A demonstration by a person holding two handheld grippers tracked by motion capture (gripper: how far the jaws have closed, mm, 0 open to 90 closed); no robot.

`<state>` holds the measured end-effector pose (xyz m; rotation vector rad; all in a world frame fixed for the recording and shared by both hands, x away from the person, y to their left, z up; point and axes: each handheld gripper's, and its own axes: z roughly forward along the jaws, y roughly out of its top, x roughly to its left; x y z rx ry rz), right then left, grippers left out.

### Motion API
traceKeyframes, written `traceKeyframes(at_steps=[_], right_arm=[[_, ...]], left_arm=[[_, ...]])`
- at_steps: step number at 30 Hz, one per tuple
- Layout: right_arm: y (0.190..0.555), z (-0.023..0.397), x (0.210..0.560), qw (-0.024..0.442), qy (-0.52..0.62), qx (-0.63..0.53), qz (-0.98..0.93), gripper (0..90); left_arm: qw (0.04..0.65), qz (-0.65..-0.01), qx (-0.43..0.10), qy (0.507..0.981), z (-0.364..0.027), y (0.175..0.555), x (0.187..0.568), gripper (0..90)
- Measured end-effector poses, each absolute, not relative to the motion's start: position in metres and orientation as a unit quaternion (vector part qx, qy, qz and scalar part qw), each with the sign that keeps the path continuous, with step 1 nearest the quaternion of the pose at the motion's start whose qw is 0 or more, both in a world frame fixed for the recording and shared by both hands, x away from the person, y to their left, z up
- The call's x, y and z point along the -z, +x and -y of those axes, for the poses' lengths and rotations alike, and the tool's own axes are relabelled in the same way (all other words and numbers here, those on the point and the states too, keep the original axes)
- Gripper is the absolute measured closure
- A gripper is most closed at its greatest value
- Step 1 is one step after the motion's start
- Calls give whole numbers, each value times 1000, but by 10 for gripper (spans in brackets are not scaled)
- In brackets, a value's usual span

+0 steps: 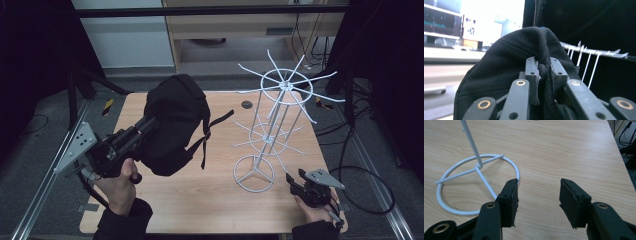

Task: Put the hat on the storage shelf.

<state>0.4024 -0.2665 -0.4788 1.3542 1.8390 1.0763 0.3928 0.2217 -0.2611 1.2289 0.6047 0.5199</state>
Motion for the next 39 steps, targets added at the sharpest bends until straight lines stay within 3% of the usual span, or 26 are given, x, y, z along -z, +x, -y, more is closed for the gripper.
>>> traceKeyframes(at_steps=[10,21,39], right_arm=[[403,267,479,306,509,-403,-696,489],[403,266,480,303,511,-402,-697,484],[404,265,481,301,507,-400,-701,476]], left_arm=[[774,-240,-232,539,-207,388,230,792],[774,-223,-203,557,-172,401,219,792],[729,-247,-150,620,-135,436,253,776]])
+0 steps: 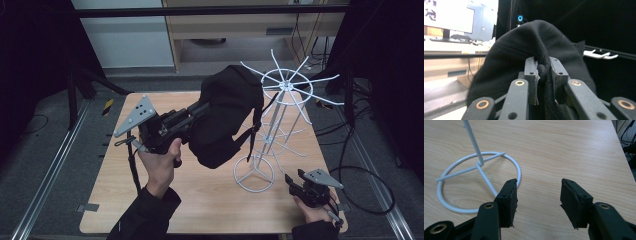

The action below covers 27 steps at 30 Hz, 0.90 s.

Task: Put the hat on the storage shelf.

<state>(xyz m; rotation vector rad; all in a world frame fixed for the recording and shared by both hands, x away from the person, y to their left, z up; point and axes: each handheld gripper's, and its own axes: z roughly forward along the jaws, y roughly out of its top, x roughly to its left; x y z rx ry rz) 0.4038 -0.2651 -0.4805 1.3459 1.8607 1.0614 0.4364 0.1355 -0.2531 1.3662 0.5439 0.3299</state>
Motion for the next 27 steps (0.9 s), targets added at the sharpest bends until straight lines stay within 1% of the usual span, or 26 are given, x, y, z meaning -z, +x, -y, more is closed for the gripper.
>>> traceKeyframes(at_steps=[11,17,27], right_arm=[[404,264,481,298,508,-396,-705,461],[405,263,482,299,506,-395,-706,454],[405,263,482,296,507,-394,-707,448]], left_arm=[[696,-258,-138,655,-125,449,276,750],[688,-263,-142,661,-123,453,280,727],[674,-275,-177,662,-132,453,284,535]])
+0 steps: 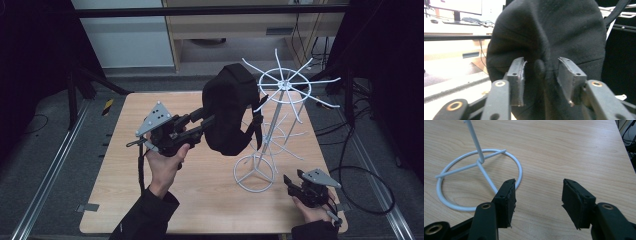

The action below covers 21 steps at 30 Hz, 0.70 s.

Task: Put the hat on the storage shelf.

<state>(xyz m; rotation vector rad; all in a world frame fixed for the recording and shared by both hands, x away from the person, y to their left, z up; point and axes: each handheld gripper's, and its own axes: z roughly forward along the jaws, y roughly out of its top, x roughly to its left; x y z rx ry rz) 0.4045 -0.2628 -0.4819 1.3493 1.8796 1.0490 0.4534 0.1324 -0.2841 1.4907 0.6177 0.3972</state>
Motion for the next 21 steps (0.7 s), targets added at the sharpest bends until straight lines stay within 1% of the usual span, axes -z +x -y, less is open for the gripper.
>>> traceKeyframes(at_steps=[3,9,17,21], right_arm=[[404,263,482,296,507,-394,-707,446],[404,263,482,298,507,-394,-706,439],[404,263,482,296,510,-394,-705,434],[404,264,482,297,511,-394,-704,433]], left_arm=[[674,-276,-182,660,-138,451,286,473],[666,-276,-202,663,-155,438,290,384],[648,-281,-215,675,-181,427,305,346],[630,-296,-220,683,-197,423,321,336]])
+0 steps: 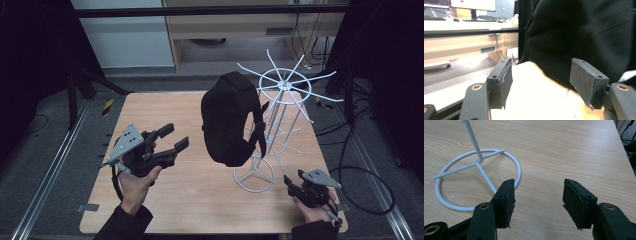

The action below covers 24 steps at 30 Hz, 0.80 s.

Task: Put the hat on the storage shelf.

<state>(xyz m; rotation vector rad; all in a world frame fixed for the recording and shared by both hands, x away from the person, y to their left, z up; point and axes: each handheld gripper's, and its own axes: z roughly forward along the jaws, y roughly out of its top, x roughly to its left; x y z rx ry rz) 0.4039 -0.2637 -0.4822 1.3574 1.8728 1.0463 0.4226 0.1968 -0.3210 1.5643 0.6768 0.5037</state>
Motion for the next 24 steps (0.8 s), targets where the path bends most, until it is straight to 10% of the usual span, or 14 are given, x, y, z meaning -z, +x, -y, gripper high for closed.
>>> traceKeyframes(at_steps=[24], right_arm=[[407,266,485,298,520,-392,-698,303]], left_arm=[[439,-494,-249,708,-303,445,466,291]])
